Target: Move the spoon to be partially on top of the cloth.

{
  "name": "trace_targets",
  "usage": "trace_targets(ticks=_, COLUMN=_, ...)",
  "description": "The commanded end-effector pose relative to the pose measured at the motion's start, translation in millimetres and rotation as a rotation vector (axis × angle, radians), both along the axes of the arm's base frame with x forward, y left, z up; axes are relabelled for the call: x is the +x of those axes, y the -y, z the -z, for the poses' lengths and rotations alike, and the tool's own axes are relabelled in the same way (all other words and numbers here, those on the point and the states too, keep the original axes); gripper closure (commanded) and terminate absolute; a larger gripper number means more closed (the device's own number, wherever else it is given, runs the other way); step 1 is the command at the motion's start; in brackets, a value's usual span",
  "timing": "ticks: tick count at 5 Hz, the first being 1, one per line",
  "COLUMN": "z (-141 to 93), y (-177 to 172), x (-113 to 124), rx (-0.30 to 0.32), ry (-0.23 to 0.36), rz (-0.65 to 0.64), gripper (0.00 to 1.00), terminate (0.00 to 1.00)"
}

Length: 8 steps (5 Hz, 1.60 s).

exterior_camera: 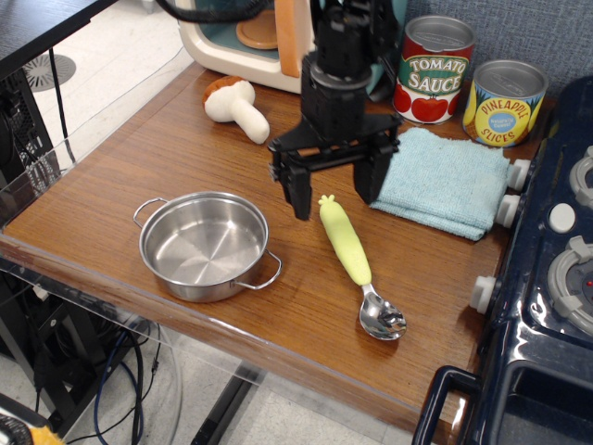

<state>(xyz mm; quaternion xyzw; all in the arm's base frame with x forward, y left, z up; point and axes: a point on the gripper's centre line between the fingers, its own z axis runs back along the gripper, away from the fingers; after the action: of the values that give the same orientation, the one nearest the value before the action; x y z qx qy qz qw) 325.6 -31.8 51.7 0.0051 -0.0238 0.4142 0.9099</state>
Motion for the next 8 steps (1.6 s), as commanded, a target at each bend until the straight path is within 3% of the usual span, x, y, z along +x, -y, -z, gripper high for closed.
trace_targets(ticks=1, z=14.2, y=3.5, x=-3.7, rx=-0.006, ry=-0.016, rz=-0.123, gripper=0.00, terminate=0.00)
trace_targets(ticks=3, z=25.9, y=9.9, x=1.8, rx=0.013, ry=0.032, rz=-0.134, gripper=0.00, terminate=0.00)
trace_targets(ticks=4, z=26.3, y=11.6, x=3.1, rx=0.027, ry=0.038, rz=-0.099, gripper=1.00, terminate=0.00)
trace_targets(ticks=6, z=17.2, y=13.6, x=-1.4, rx=0.036, ry=0.055, rz=-0.044, gripper=1.00, terminate=0.00)
trace_targets(ticks=8, z=-22.4, y=-1.4, x=9.4, rx=0.023, ry=0.110, rz=-0.048, gripper=1.00, terminate=0.00)
